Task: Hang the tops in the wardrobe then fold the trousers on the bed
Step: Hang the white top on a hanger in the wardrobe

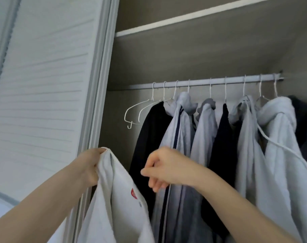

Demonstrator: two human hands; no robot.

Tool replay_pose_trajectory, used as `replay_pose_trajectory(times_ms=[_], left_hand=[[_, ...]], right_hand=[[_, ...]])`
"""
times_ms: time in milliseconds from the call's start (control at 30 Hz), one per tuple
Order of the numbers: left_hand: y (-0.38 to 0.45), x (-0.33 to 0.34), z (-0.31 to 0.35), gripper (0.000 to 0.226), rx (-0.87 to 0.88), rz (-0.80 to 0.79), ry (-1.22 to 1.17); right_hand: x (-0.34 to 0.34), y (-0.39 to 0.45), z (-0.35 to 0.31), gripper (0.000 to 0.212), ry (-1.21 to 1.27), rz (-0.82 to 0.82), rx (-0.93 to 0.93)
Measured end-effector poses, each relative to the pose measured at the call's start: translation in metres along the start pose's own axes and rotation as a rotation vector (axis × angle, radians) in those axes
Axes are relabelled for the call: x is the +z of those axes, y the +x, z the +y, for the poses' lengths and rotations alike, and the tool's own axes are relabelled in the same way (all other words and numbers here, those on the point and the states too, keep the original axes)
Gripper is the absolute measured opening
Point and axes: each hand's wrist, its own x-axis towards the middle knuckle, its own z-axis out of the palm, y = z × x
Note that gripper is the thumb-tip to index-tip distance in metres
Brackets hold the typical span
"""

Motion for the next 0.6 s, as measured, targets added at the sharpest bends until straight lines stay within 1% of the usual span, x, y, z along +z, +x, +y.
replay_pose_trajectory(times_ms=[67, 167, 233, 267, 300, 333, 400, 467, 500, 533, 600], left_hand=[[0.007, 0.008, 0.006, 0.026, 0.067, 0.004, 0.038], [0.017, 0.014, 0.012, 0.021, 0.163, 0.059, 0.173], [0.020, 0.016, 0.014, 0.022, 0.209, 0.093, 0.243], [0.022, 0.016, 0.013, 0.022, 0.254, 0.110, 0.281], [0.023, 0.016, 0.012, 0.022, 0.322, 0.129, 0.336], [0.027, 0.014, 0.010, 0.025, 0.420, 0.160, 0.410], [0.029, 0.011, 0.008, 0.032, 0.627, 0.215, 0.599], [0.032, 0.008, 0.006, 0.031, 0.745, 0.236, 0.745], [0.036, 0.007, 0.007, 0.030, 0.752, 0.237, 0.773], [0.036, 0.006, 0.006, 0.029, 0.722, 0.228, 0.768], [0.041, 0.004, 0.007, 0.029, 0.574, 0.186, 0.655]], right_hand=[[-0.012, 0.034, -0.028, 0.017, 0.014, 0.153, -0.055], [-0.034, 0.081, -0.068, 0.025, -0.197, 0.401, -0.155], [-0.045, 0.109, -0.085, 0.029, -0.274, 0.482, -0.158], [-0.050, 0.123, -0.089, 0.026, -0.276, 0.505, -0.148], [-0.055, 0.140, -0.092, 0.021, -0.280, 0.536, -0.121], [-0.059, 0.159, -0.092, 0.020, -0.303, 0.570, -0.085], [-0.066, 0.192, -0.089, 0.035, -0.368, 0.569, 0.031], [-0.068, 0.212, -0.081, 0.052, -0.441, 0.510, 0.211], [-0.070, 0.219, -0.076, 0.058, -0.470, 0.487, 0.288], [-0.072, 0.226, -0.069, 0.059, -0.495, 0.463, 0.327], [-0.077, 0.232, -0.055, 0.046, -0.562, 0.453, 0.289]])
